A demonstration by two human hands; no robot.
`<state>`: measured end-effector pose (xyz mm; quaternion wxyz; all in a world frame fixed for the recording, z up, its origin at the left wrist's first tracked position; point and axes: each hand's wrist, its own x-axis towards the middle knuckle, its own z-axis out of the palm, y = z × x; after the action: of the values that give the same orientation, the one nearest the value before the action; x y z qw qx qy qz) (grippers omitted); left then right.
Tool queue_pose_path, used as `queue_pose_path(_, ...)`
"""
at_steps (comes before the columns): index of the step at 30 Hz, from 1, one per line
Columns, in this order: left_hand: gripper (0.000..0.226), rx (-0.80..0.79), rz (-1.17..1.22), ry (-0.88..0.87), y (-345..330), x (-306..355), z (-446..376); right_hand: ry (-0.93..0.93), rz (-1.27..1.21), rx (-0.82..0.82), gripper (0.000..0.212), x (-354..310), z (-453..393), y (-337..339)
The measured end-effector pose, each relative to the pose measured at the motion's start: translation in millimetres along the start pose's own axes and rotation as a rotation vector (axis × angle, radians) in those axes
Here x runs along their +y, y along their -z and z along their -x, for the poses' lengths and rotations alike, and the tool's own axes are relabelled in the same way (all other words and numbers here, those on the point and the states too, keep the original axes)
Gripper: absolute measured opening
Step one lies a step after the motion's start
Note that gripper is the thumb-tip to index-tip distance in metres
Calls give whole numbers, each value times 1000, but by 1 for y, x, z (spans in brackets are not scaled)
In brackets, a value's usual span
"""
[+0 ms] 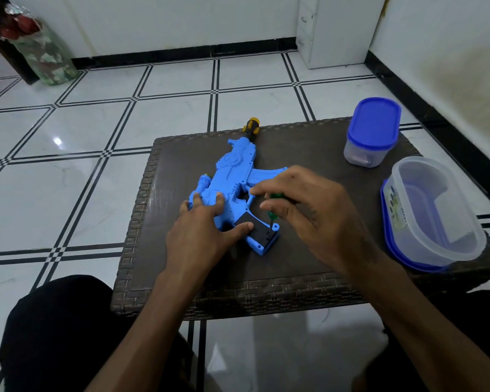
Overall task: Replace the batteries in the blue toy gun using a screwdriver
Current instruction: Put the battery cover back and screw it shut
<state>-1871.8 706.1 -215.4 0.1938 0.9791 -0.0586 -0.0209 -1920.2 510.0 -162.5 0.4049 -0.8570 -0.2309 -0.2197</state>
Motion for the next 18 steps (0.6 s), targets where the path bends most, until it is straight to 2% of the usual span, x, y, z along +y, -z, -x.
queue_pose_path(3, 79, -1, -2, 2, -1, -1, -1, 11, 42, -43, 30, -1, 0, -1)
queue_pose_path(7, 81, 5, 7, -2, -1, -1, -1, -12, -111, -107, 42, -5, 2, -2)
queue_pose_path(15, 81, -7, -10, -3, -2, -2, -2, 13, 57, -69, 26, -2, 0, -2)
queue_pose_path(18, 81, -1, -10, -9, -2, -3, -2, 13, 78, -67, 30, -5, 0, -4)
